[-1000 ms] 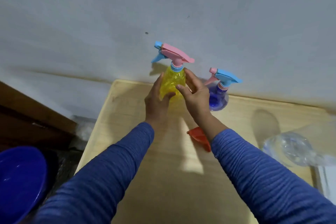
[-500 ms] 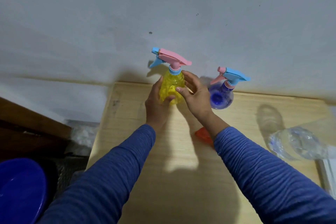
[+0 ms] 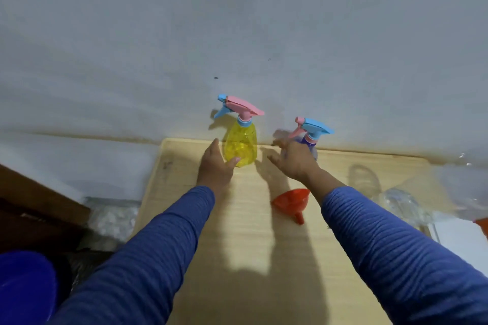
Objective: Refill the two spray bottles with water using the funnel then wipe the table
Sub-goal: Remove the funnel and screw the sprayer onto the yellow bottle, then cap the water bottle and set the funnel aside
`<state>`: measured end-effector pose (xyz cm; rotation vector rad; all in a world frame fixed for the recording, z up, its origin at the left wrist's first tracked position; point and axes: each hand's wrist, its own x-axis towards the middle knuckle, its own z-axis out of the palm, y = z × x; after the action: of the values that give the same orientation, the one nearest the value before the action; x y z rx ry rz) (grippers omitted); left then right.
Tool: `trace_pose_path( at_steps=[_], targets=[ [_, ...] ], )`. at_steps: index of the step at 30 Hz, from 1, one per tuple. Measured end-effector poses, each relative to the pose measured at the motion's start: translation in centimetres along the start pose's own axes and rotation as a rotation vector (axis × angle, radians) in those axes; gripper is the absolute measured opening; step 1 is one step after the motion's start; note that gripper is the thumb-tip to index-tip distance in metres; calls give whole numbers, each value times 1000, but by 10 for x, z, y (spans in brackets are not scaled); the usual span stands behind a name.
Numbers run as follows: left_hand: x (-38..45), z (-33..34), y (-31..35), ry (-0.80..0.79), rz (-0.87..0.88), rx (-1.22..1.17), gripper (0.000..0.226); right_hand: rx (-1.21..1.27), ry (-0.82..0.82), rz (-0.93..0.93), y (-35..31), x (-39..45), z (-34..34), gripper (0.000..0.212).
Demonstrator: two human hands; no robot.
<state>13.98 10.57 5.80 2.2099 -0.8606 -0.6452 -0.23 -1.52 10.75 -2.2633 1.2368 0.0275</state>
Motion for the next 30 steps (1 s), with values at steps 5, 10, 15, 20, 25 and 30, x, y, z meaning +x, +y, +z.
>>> trace_pose_path(
  at_steps=[5,10,15,20,25,30],
  targets=[
    [-14,-22,19,-169,-95,389,56,-457,-270,24,-4,-13,-27,37],
    [-33,-35,54,-207,-86,547,25,-547,-307,19,-8,-42,-55,20],
    [-62,-31,83,-203,-51,643,37,-492,-208,52,13,-73,-74,40],
    [-92,-10,110,-214,13,724,46,-453,-111,98,43,-112,-88,39],
    [-124,20,138,-248,179,797,36,-406,-81,187,78,-149,-94,35],
    [-139,41,173,-327,324,832,39,-323,-4,295,103,-187,-112,31]
  ],
)
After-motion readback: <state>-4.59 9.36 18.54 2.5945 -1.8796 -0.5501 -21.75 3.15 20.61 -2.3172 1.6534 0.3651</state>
